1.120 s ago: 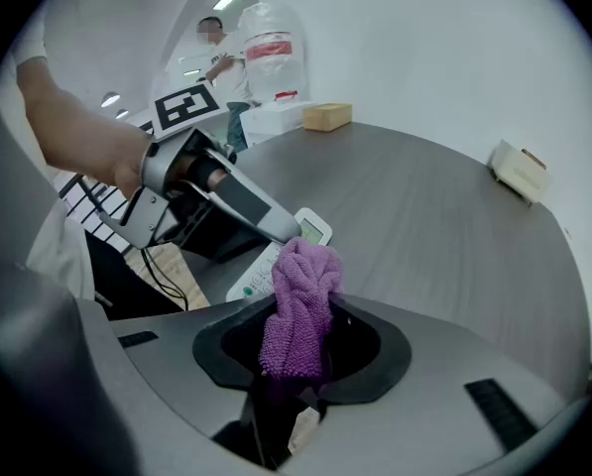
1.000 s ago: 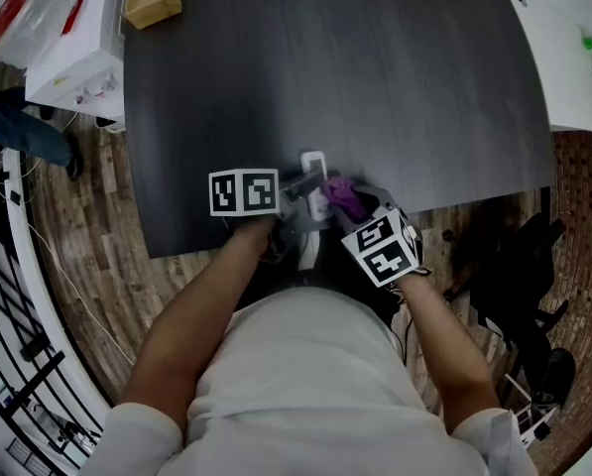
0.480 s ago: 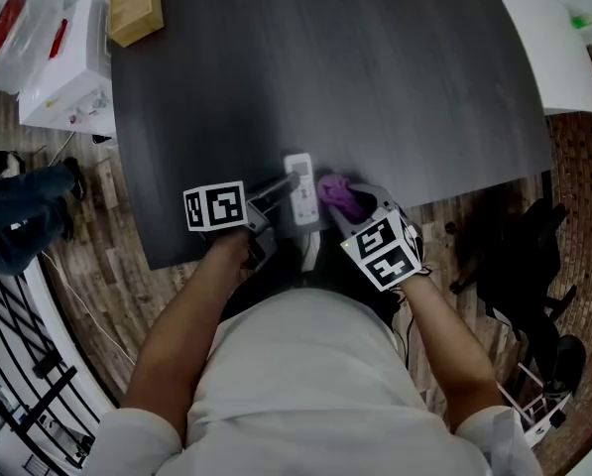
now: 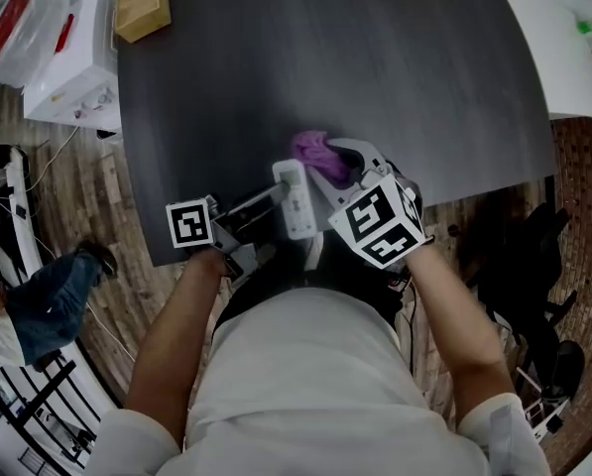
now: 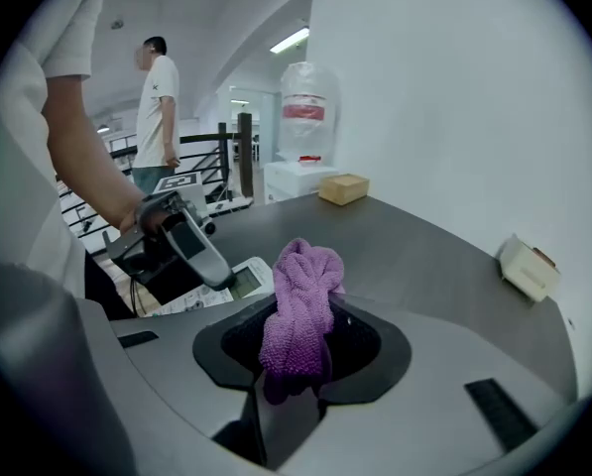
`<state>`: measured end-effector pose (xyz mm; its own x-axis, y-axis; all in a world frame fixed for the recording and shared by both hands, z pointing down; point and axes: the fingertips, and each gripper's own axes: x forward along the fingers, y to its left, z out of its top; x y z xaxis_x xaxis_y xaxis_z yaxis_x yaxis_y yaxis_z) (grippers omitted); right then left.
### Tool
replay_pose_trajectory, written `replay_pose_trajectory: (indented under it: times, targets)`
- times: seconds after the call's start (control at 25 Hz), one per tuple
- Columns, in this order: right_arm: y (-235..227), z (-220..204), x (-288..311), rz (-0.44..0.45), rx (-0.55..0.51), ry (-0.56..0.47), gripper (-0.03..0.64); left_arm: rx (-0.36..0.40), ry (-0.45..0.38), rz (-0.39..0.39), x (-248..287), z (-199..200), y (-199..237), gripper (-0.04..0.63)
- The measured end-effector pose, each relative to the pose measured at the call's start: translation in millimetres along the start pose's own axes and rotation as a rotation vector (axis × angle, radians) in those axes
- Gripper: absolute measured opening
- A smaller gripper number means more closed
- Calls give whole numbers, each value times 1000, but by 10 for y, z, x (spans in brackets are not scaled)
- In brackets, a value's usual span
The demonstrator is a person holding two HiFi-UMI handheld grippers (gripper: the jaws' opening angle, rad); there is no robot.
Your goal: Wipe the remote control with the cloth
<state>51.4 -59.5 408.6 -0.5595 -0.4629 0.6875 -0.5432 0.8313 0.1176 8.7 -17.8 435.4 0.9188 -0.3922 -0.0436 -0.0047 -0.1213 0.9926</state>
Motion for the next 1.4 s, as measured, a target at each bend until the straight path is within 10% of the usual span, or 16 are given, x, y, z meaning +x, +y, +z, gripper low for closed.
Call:
replay_pose_trajectory:
  times: [0.36,1.08,1.2,1.4]
  targets:
    - [334,-147,36,77,80,15,123,-36,-198,31,-147,269,83,74]
    - [1138,-538,-102,237,-20,110,123,10,-318,176,-335,521,267,71]
    - [1344,-544,-173,329,-78,98,123,119,-245,220,-334,525,250,71]
    - [903,-439,-218,207,-80,74,123,552,62,370,-255,334,150,71]
